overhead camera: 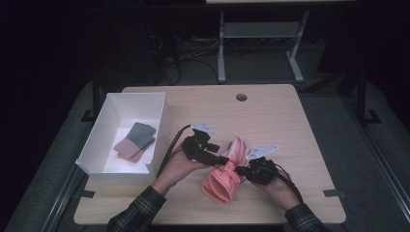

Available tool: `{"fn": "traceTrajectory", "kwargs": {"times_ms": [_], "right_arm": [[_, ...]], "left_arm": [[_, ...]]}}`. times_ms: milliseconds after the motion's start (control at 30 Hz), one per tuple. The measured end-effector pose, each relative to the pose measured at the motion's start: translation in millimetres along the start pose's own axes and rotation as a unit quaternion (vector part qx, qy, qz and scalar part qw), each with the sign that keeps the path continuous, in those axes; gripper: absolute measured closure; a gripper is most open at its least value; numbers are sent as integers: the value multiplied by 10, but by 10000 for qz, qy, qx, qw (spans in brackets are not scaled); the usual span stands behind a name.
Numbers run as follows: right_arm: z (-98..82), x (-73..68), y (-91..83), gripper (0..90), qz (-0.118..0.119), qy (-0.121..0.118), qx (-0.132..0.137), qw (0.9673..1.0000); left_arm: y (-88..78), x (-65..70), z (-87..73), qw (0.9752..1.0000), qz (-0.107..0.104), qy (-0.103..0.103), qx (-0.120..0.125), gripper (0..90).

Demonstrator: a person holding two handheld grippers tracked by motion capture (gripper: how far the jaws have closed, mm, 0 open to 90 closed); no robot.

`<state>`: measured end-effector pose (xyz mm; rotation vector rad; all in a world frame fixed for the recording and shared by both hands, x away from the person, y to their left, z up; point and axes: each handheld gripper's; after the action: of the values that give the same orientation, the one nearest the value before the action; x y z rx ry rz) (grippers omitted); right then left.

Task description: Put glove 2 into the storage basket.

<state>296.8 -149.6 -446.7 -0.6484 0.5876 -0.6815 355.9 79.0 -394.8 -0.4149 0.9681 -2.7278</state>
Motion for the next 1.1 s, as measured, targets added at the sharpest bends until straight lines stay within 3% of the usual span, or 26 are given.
{"fn": "traceTrajectory", "kwargs": {"times_ms": [133,267,400,667,933,1100], "right_arm": [[-2,3,3,900,-19,-47,-25,10000],[-7,6,6,900,16,-25,-2,10000],[-11,5,10,900,-1,-51,-25,10000],[-29,15,38,900,14,-32,-49,10000],[-37,26,55,900,30,-38,-50,10000],[-47,26,64,900,28,-58,-33,10000]], "left_arm": [[160,-69,-17,9995,-227,-170,-149,197],[306,-79,-72,9989,-284,-268,-267,178],[359,-113,-155,9984,-258,-386,-329,167],[499,-198,-281,9951,-557,-547,-610,137],[578,-214,-327,9922,-739,-748,-668,137],[600,-186,-314,9920,-766,-710,-708,154]]}}
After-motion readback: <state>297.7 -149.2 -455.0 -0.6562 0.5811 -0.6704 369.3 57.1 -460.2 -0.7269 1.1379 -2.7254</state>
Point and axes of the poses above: each handheld gripper's, and its own axes: y roughly forward along the jaws, z roughly out of its top, x roughly to its right, and after that the axes turned 12 degrees about y, right-handed
